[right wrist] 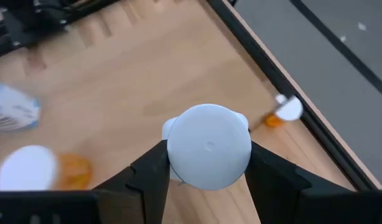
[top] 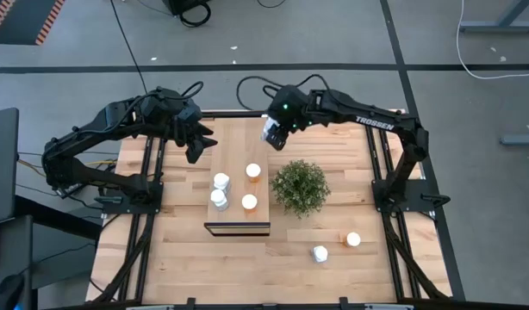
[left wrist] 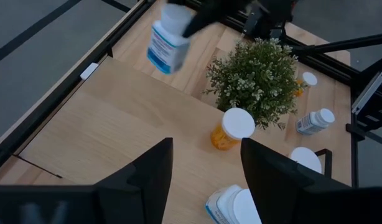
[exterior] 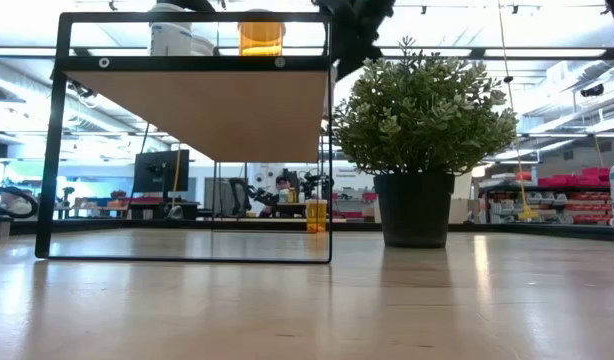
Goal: Pick and place medicine bottles onto shelf by color
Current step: Put the top white pill bottle on the shelf aligned with the other white pill bottles
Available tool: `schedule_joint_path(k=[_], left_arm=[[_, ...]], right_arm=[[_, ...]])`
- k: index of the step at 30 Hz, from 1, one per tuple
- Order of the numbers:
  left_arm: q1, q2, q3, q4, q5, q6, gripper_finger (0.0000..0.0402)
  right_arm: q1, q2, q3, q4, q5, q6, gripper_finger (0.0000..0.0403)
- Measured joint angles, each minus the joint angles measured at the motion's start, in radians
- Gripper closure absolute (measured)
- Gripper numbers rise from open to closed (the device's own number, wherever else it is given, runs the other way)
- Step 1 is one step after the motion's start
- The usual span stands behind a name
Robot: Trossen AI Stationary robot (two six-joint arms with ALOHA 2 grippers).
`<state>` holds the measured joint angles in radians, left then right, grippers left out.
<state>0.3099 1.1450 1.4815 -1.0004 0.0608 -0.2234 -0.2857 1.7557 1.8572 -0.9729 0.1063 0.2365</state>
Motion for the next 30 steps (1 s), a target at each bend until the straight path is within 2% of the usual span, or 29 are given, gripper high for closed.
schedule_joint_path(k=[4,8,13,21,30], left_arm=[[0.000,0.000,0.000,0.001,0.000,0.000,0.0205],[0.000,0.000,0.000,0.002,0.000,-0.005,0.0211],[0.000,0.000,0.000,0.002,0.000,-0.023,0.0208],[0.000,0.000,0.000,0.013,0.000,-0.050,0.0215],[0.000,0.000,0.000,0.022,0.006,-0.053,0.0211]], right_arm=[[0.060,0.000,0.001,0.023,0.027,0.014,0.0210],[0.092,0.002,-0.022,0.117,0.051,0.023,0.0210],[0.090,0.022,-0.021,0.153,0.061,0.013,0.0210],[0.062,0.127,-0.023,0.164,0.028,-0.037,0.0209],[0.063,0.137,-0.023,0.188,0.019,-0.028,0.0193]])
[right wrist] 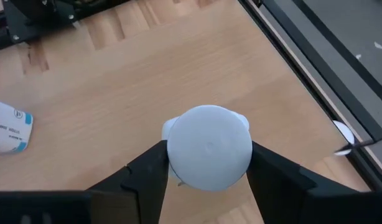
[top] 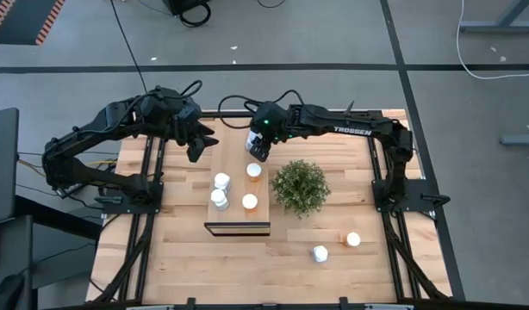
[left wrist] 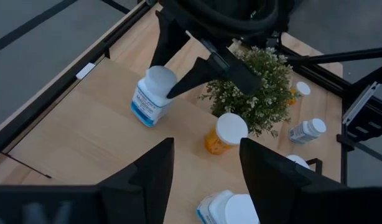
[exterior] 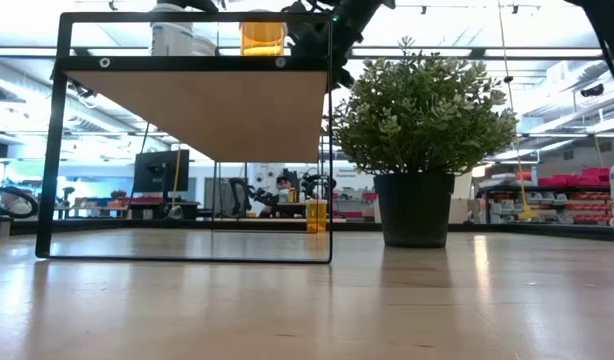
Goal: Pick and place medicine bottles onto shelf by color
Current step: Put the top white pill bottle on the shelf aligned with the other white pill bottles
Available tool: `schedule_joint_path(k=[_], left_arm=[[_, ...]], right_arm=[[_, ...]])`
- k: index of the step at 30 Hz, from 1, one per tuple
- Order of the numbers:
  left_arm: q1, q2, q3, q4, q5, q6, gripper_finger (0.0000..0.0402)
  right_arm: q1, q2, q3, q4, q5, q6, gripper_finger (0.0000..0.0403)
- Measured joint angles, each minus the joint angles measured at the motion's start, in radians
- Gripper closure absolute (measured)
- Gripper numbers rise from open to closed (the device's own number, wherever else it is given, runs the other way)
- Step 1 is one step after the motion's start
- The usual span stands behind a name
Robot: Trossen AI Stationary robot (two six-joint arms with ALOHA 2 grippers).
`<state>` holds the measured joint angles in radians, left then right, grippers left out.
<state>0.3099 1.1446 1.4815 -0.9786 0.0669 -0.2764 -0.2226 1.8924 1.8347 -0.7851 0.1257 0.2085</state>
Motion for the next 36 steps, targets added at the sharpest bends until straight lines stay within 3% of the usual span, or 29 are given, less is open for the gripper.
schedule_joint_path(k=[9,15,23,28,36], left_arm=[[0.000,0.000,0.000,0.006,-0.001,0.000,0.0213],[0.000,0.000,0.000,0.012,-0.003,0.000,0.0217],[0.002,0.055,0.001,0.155,-0.138,0.076,0.0212],[0.002,0.135,0.001,0.192,-0.223,0.081,0.0190],[-0.001,0.284,0.001,0.203,-0.194,0.088,0.0115]], right_arm=[[0.003,0.000,0.000,0.123,-0.029,-0.036,0.0141],[0.001,-0.005,-0.001,0.090,-0.033,-0.042,0.0115],[-0.008,-0.111,0.000,-0.028,0.014,-0.073,0.0116],[-0.011,-0.207,0.001,-0.093,0.105,-0.007,0.0116],[-0.013,-0.346,0.001,-0.119,0.217,0.010,0.0116]])
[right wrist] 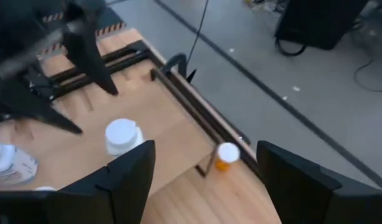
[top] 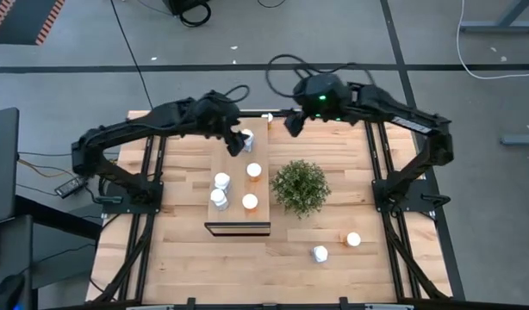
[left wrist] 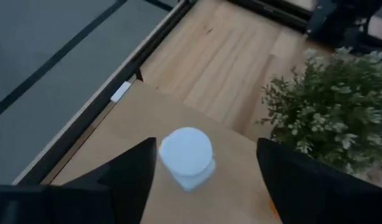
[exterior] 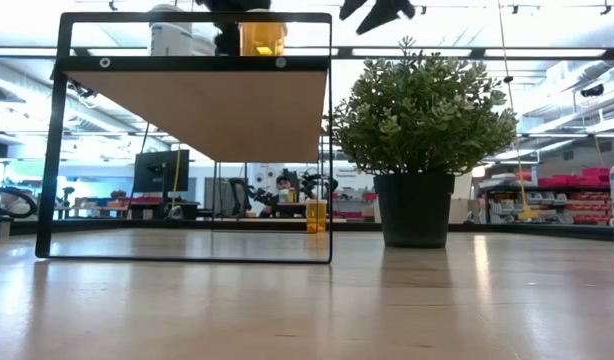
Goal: Pick and place medicine bottles onto shelf by color
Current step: Put the top white pill bottle on the shelf aligned with the other white pill bottles
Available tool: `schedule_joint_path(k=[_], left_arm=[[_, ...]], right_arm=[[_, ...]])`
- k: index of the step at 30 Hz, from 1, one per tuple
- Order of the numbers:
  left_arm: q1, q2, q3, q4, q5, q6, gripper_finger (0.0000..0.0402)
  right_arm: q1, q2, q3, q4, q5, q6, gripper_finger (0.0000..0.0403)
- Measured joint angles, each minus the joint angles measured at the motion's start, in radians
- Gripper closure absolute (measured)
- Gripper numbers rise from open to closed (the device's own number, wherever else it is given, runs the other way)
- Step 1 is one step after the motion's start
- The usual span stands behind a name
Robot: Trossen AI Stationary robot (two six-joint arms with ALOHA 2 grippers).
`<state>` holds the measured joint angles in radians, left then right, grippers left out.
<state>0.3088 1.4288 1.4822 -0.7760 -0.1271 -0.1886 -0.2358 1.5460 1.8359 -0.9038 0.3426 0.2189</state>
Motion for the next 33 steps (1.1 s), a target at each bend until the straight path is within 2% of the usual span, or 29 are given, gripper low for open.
schedule_joint_path(k=[9,14,23,33], left_arm=[[0.002,0.117,0.000,0.024,-0.003,-0.057,0.0028],[0.001,0.162,0.000,0.002,-0.035,-0.094,0.0008],[0.001,0.189,-0.001,-0.018,-0.054,-0.108,0.0029],[0.001,0.189,-0.001,-0.044,-0.054,-0.105,0.0083]], right_arm=[[-0.016,-0.071,0.000,-0.049,0.047,-0.026,0.0116],[-0.027,-0.070,0.000,-0.082,0.049,-0.043,0.0117],[-0.027,-0.070,0.000,-0.097,0.048,-0.046,0.0117],[-0.027,-0.070,0.000,-0.097,0.045,-0.045,0.0117]])
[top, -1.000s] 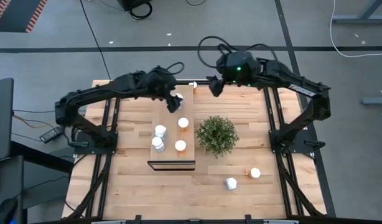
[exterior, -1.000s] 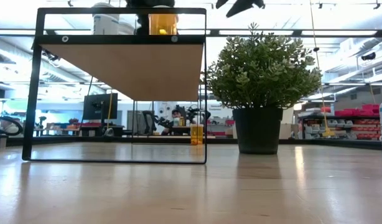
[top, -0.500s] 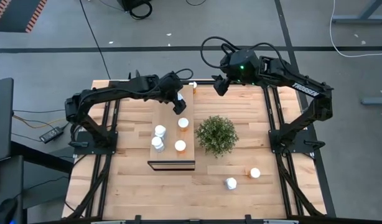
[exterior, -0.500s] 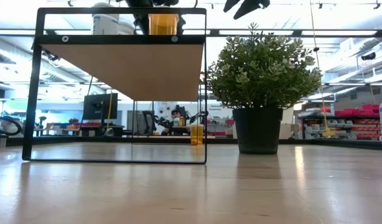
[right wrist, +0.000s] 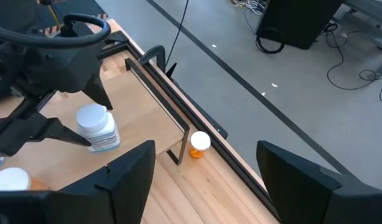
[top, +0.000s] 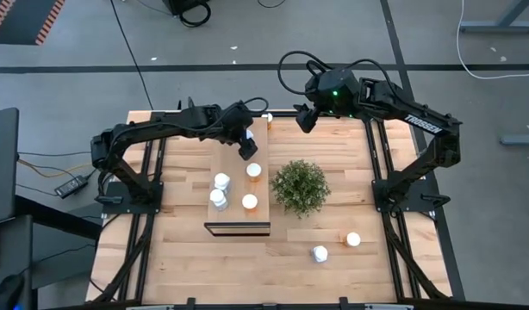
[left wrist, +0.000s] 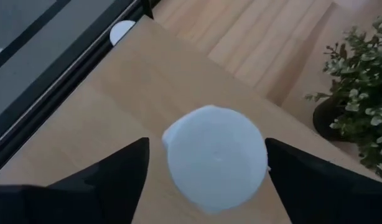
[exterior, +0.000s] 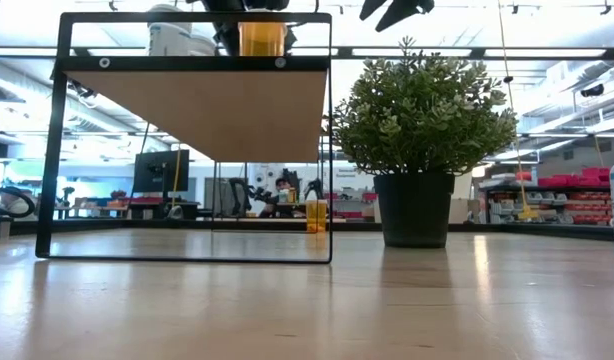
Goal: Pick and place medicine bottles onto shelf by color
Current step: Put the top white pill bottle on the shelf aligned with the other white pill bottles
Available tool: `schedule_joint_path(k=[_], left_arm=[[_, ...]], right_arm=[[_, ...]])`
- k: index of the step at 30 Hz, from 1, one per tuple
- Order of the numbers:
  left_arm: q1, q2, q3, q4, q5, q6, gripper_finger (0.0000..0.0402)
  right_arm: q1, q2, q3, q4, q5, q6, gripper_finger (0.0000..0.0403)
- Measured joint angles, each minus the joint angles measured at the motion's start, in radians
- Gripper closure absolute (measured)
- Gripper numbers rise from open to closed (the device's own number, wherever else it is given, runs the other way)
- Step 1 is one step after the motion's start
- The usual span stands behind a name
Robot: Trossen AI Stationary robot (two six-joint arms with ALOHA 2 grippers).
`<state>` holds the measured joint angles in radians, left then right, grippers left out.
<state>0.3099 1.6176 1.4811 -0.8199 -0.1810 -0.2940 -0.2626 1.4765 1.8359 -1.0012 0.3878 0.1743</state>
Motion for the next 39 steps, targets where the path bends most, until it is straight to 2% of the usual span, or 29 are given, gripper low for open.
schedule_joint_path(k=[9,17,20,27,32,39], left_arm=[[0.002,0.000,0.000,-0.064,-0.067,0.002,0.0161],[0.038,-0.004,0.002,-0.127,-0.082,0.022,0.0219],[0.064,-0.004,0.004,-0.149,-0.081,0.057,0.0222],[0.141,-0.013,0.004,-0.176,-0.081,0.126,0.0203],[0.202,-0.028,0.002,-0.205,-0.078,0.207,0.0212],[0.256,-0.036,0.000,-0.223,-0.015,0.254,0.0203]], right_arm=[[0.000,0.000,0.000,0.000,0.000,0.001,0.0117],[0.000,0.000,0.000,0.000,0.000,0.001,0.0117],[0.000,0.000,0.000,-0.007,0.000,0.001,0.0117],[0.000,0.000,0.000,-0.062,0.000,0.001,0.0117],[0.000,0.001,0.000,-0.077,0.000,0.007,0.0117],[0.000,0.001,0.000,-0.078,0.001,0.007,0.0116]])
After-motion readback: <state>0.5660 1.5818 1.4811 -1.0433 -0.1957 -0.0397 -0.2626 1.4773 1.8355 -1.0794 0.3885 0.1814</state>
